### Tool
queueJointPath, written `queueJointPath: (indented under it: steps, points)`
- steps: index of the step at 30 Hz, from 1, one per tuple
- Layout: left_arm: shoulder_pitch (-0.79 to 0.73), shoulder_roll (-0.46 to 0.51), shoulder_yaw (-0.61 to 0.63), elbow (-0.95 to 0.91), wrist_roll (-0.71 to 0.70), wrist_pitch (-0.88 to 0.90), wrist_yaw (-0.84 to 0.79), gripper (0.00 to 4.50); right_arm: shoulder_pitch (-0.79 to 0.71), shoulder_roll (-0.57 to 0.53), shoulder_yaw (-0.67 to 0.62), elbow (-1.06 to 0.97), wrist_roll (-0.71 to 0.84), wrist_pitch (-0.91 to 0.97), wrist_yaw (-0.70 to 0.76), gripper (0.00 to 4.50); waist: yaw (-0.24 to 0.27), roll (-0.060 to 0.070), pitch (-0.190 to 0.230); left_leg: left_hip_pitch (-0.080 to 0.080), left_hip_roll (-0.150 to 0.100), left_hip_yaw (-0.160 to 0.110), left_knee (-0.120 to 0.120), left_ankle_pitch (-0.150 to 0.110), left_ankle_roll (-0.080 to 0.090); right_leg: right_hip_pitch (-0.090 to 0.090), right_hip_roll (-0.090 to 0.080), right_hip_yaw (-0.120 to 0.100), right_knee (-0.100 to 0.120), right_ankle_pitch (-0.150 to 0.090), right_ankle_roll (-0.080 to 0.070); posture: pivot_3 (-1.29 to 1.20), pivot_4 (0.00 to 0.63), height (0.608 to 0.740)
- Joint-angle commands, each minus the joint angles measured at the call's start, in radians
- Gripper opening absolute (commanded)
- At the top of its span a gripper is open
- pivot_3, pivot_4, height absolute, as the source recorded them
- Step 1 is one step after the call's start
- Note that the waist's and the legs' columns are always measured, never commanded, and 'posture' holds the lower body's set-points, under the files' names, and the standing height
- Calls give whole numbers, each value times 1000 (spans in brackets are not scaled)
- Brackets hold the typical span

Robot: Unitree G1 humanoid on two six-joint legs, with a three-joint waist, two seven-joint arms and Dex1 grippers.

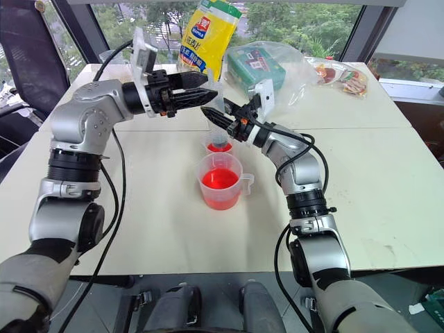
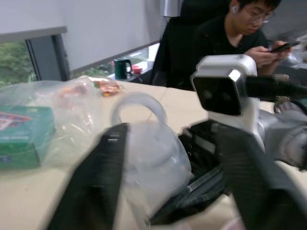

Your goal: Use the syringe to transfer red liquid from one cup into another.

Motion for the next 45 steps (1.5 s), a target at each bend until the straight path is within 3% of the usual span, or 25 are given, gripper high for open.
queueJointPath:
  steps: [1,8,16,19,25,30,35,45]
  points:
    - [13,51,33,-51,-25,41,8,4427,-67,14,-21,-89,43,-32,11,1365,-2,0,0,0,0,0,0,0,0,0,0,0,0,0,0,0,150,740]
    - [83,142,58,-136,-55,80,13,4427,-77,8,-25,-73,42,-34,10,1365,0,0,0,0,0,0,0,0,0,0,0,0,1,0,0,0,150,740]
    - [173,149,83,-238,-96,109,61,4427,-135,-57,-61,-73,37,17,-19,1365,2,0,0,0,0,0,0,0,0,0,-1,0,0,0,0,0,150,740]
    - [229,161,81,-297,-105,113,73,4427,-186,-170,-66,-81,18,182,-55,1365,1,0,0,0,0,0,0,0,0,0,-1,0,0,0,0,0,150,740]
    - [352,181,84,-400,-131,124,104,4427,-277,-425,-10,-59,21,730,-85,1365,3,0,0,0,0,0,-1,0,1,0,-1,0,-1,0,0,0,150,740]
    - [405,182,80,-455,-148,134,127,4427,-246,-551,131,-8,-73,922,-105,1365,1,0,0,-1,0,0,-1,-1,2,0,-1,1,-2,0,0,0,150,740]
    - [428,172,98,-492,-199,161,152,4427,-192,-585,195,94,-121,965,-92,1365,3,0,0,-1,0,0,-1,-1,2,0,-1,1,-2,0,0,0,150,740]
    - [465,193,92,-540,-232,180,189,4427,-163,-531,175,225,-158,973,-143,1365,2,0,0,-1,0,1,-1,-1,2,0,-1,1,-2,0,0,0,150,740]
